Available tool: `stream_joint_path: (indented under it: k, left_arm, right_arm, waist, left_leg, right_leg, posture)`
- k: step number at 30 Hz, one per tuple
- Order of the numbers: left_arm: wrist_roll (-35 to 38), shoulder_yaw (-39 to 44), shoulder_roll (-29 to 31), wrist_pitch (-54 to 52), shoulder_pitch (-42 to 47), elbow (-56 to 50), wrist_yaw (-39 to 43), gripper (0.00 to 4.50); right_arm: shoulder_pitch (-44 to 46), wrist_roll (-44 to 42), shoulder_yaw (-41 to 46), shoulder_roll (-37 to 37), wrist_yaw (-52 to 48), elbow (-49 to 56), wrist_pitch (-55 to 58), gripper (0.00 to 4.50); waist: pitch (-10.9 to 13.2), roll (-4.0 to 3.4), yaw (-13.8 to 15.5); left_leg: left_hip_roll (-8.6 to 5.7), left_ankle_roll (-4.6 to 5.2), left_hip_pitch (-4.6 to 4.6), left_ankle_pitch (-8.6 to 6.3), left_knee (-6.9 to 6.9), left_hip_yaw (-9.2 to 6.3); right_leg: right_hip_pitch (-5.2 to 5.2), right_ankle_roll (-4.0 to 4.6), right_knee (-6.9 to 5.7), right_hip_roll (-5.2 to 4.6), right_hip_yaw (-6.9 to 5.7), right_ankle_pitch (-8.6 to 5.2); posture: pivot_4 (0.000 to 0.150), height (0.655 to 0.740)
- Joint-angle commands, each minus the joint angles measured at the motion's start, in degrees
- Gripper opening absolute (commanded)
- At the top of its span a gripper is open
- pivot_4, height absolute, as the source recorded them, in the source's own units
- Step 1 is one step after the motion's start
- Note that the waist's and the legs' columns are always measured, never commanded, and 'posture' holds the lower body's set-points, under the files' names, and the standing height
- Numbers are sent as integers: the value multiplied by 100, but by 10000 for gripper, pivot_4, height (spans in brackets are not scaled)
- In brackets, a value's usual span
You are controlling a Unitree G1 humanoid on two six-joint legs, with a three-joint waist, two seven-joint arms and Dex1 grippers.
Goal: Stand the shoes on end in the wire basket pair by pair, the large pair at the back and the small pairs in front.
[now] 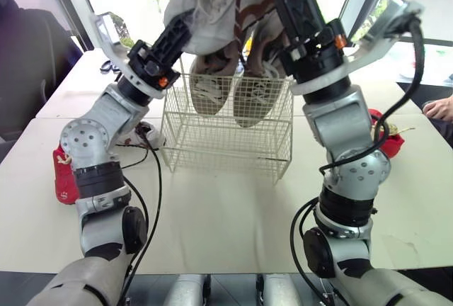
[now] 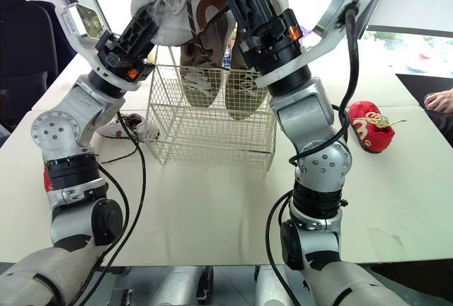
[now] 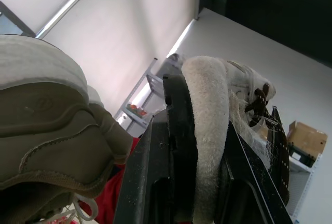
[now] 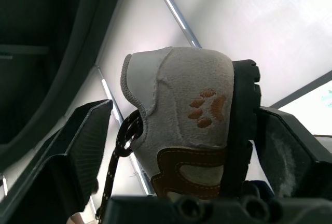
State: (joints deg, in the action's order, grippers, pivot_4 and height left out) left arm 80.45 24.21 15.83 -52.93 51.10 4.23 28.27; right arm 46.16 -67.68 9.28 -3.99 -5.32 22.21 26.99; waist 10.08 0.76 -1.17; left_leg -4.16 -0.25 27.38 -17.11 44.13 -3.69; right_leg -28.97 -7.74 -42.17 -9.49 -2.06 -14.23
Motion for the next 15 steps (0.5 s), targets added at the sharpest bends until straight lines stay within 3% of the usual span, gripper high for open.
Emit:
stream_joint_path:
  k: [1, 5, 6, 11, 15]
  left_arm:
    - [-53, -153, 76, 13, -10, -229, 48, 2582]
    - [-28, -178, 121, 22, -61, -276, 40, 2582]
    - [22, -180, 149, -19, -86, -291, 76, 2582]
    - [-223, -406, 674, -288, -292, -599, 60, 26993]
    - [-628, -664, 1463, -543, -737, -1259, 107, 26993]
  right_arm:
    - [155, 90, -33, -2, -111, 74, -116, 26040]
    - [157, 145, -21, 0, -123, 89, -119, 6690]
    - [163, 142, -22, -23, -142, 106, -100, 4102]
    - [404, 9, 157, -439, -325, 104, 39, 3722]
    - [790, -98, 625, -1640, -1140, -325, 354, 3722]
  waist:
    - [0, 0, 0]
    - [0, 0, 0]
    - [0, 0, 0]
    - [1, -1, -3]
    - [2, -4, -3]
  left_leg:
    - [0, 0, 0, 0, 0, 0]
    - [0, 0, 0, 0, 0, 0]
    - [0, 0, 0, 0, 0, 0]
    - [0, 0, 0, 0, -1, 0]
    - [0, 1, 0, -1, -3, 1]
  right_leg:
    - [0, 0, 0, 0, 0, 0]
    - [0, 0, 0, 0, 0, 0]
    - [0, 0, 0, 0, 0, 0]
    - [-1, 0, 1, 0, 0, 0]
    - [-2, 1, 5, 0, 0, -1]
  posture:
    - [1500, 6563]
    - [1500, 6563]
    - [1500, 6563]
    - [1500, 6563]
    - [1500, 6563]
